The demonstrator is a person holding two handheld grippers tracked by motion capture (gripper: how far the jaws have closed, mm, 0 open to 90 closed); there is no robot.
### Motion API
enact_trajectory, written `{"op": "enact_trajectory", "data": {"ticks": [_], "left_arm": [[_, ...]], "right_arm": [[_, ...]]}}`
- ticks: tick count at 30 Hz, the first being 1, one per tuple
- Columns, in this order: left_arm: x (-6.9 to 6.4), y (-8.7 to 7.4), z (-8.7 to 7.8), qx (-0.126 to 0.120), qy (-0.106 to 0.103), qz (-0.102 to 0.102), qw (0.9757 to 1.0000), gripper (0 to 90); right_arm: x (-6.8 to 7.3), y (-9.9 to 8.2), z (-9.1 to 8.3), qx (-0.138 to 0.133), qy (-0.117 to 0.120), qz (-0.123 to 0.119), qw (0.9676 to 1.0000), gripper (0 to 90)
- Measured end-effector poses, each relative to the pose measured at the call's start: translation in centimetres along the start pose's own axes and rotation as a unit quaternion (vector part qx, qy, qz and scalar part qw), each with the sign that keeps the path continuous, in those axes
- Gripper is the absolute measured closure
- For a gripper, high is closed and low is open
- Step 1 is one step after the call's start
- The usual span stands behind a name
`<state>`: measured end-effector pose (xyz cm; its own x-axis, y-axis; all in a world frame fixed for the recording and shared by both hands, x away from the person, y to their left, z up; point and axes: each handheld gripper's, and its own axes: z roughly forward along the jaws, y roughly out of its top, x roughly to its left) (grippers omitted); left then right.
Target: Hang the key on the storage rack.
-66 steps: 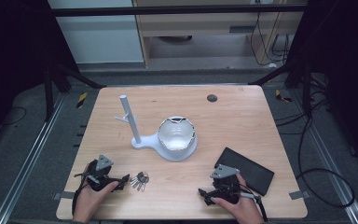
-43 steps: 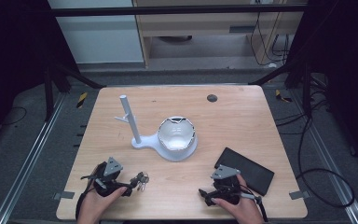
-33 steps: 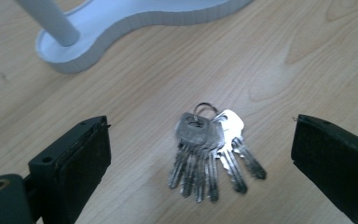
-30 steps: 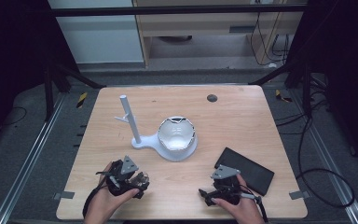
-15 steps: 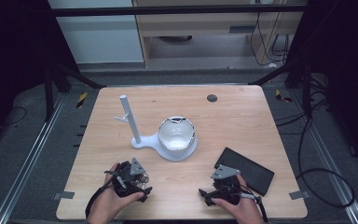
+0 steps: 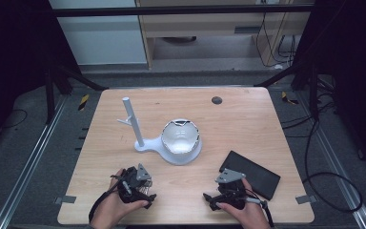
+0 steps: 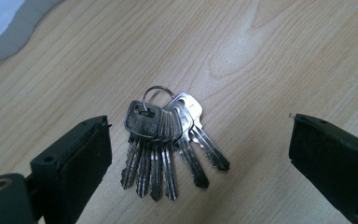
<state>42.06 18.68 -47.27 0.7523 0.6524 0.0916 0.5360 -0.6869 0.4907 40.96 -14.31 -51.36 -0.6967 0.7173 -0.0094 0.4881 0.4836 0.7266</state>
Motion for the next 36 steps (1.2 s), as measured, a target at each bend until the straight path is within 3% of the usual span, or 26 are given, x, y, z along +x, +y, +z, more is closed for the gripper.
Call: {"op": "enact_trajectory", "data": {"ticks": [4,6,12,21,27,31,36], "left_arm": [[0.5,-0.1,0.2,0.015,-0.003,-0.009,0.9999,7.9],[0.9,-0.1,0.3,0.014,-0.018,-0.022,0.9995,11.0],[1.8,-0.2,0.3,0.018,-0.025,-0.039,0.9988,17.2],[2.7,-0.3,-0.2,0.02,-0.022,-0.047,0.9985,27.0],[3.1,-0.5,-0.3,0.031,-0.022,-0.044,0.9983,41.7],[3.1,-0.6,0.0,0.04,-0.027,-0.041,0.998,45.9],[3.4,-0.6,0.0,0.034,-0.037,-0.05,0.9975,54.5]], "right_arm": [[0.0,0.0,0.0,0.0,0.0,0.0,1.0,2.0],[0.0,0.0,0.0,0.0,0.0,0.0,1.0,2.0],[0.0,0.0,0.0,0.0,0.0,-0.001,1.0,2.0],[0.0,0.0,0.0,0.001,0.0,0.0,1.0,2.0],[0.0,0.0,0.0,0.001,0.0,0.0,1.0,2.0],[0.0,0.0,0.0,0.001,0.0,0.0,1.0,2.0],[0.0,0.0,0.0,0.001,0.0,-0.001,1.0,2.0]]}}
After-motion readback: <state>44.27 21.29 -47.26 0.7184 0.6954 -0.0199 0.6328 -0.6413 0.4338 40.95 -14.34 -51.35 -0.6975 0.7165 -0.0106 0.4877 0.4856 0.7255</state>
